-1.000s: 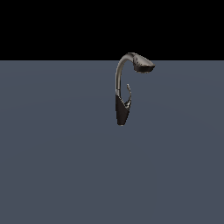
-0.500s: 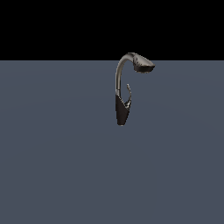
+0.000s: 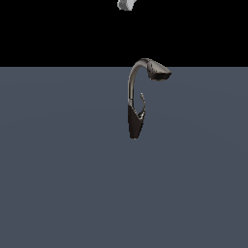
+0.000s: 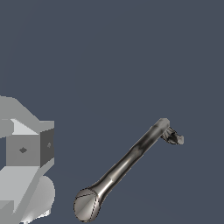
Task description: Turn on the faucet by rotating a designated handle.
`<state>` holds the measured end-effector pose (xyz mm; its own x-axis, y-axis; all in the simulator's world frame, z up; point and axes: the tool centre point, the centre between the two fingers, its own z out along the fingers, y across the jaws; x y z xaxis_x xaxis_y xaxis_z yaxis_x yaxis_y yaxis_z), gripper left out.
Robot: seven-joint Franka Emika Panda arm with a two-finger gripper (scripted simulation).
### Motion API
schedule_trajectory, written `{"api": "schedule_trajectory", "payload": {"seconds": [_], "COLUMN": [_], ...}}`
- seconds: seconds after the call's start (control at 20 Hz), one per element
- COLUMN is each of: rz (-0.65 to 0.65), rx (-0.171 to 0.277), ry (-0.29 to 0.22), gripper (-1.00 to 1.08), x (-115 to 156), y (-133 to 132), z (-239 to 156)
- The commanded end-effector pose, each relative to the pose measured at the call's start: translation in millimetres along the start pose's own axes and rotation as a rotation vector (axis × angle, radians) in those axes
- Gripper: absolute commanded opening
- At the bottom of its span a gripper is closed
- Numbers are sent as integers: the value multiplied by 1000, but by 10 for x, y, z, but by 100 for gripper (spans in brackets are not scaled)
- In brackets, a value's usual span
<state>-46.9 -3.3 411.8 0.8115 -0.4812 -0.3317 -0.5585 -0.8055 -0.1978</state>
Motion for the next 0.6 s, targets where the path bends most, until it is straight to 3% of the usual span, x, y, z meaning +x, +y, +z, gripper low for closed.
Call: {"api": "schedule_trajectory", "payload": {"seconds": [0.0,0.55], "rz": [54,292], "rx": [21,105], "ry": [-26,-143], "gripper": [-100,-100], "x": [191,1022], "y": [-39,-109], "z": [82,551]}}
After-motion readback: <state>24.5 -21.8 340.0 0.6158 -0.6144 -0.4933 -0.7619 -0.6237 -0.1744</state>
